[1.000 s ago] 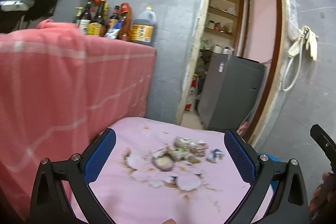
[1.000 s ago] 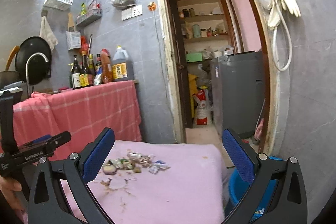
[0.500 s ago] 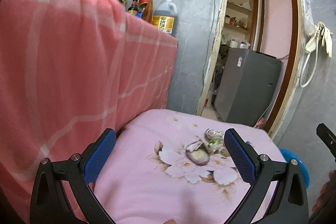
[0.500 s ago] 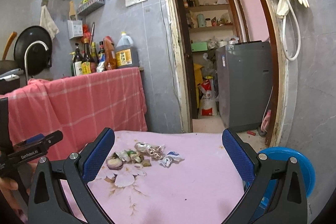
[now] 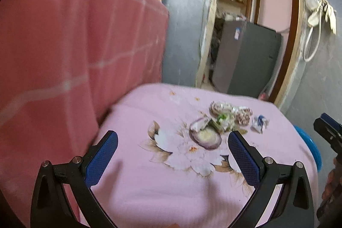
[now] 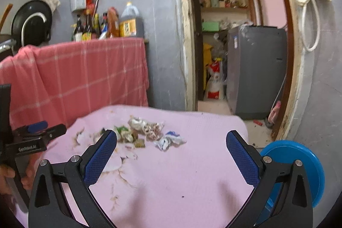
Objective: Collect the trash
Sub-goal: 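Grasp the onion slice with the left tool while the right tool grasps the white wrapper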
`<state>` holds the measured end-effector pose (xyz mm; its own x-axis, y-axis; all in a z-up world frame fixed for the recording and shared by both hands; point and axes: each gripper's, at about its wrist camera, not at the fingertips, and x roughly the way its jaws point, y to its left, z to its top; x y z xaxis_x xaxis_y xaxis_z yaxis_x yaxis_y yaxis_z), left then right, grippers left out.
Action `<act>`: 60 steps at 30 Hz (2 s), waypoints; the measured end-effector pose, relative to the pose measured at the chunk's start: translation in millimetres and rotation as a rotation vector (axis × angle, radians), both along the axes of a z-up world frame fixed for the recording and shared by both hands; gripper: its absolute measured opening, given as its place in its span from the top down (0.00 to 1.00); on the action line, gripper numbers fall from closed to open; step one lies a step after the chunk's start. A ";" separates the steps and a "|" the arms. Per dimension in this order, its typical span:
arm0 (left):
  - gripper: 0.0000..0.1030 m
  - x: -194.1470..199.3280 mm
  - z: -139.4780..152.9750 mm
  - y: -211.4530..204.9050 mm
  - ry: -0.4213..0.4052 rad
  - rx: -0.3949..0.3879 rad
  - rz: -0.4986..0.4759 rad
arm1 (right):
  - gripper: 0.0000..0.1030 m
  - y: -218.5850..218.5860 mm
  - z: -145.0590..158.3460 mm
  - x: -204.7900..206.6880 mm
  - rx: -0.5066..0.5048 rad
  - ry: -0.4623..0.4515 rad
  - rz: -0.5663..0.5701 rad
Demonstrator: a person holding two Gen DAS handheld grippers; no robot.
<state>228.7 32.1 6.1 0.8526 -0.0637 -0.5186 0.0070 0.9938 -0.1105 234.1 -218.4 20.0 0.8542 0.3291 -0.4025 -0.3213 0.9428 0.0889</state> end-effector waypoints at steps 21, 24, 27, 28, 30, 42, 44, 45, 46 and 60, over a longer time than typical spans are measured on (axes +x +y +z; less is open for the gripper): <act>0.42 63.8 -30.8 -21.5 0.252 -0.044 -0.195 | 0.27 18.5 -41.1 89.3 -0.037 0.296 0.123; 0.42 67.7 -32.3 -25.6 0.254 -0.036 -0.205 | 0.32 19.2 -44.8 104.9 -0.021 0.342 0.128; 0.42 73.9 -34.5 -31.0 0.262 -0.024 -0.208 | 0.36 21.5 -48.7 117.0 -0.012 0.389 0.135; 0.42 75.0 -34.9 -33.2 0.263 -0.017 -0.211 | 0.38 22.1 -50.6 120.2 -0.012 0.404 0.135; 0.42 77.3 -35.3 -38.1 0.263 0.002 -0.218 | 0.48 22.4 -55.4 125.1 -0.012 0.439 0.134; 0.64 82.3 -42.1 -50.7 0.272 0.077 -0.222 | 0.80 22.5 -57.4 120.8 0.006 0.446 0.161; 0.65 80.8 -41.7 -50.1 0.270 0.076 -0.221 | 0.82 23.3 -56.8 119.2 0.005 0.439 0.164; 0.66 80.0 -41.5 -49.4 0.270 0.072 -0.220 | 0.85 23.1 -56.6 118.1 0.007 0.437 0.165; 0.67 78.2 -41.4 -48.3 0.270 0.064 -0.218 | 0.86 22.4 -56.6 117.4 0.011 0.435 0.166; 0.69 33.3 -23.5 -48.3 0.218 -0.032 -0.218 | 0.87 -3.7 -34.3 47.0 0.126 0.236 0.192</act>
<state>262.0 -16.2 -17.4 0.6863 -0.2518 -0.6823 0.1921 0.9676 -0.1638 281.1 -222.1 -14.3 0.6596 0.5351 -0.5278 -0.4489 0.8437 0.2943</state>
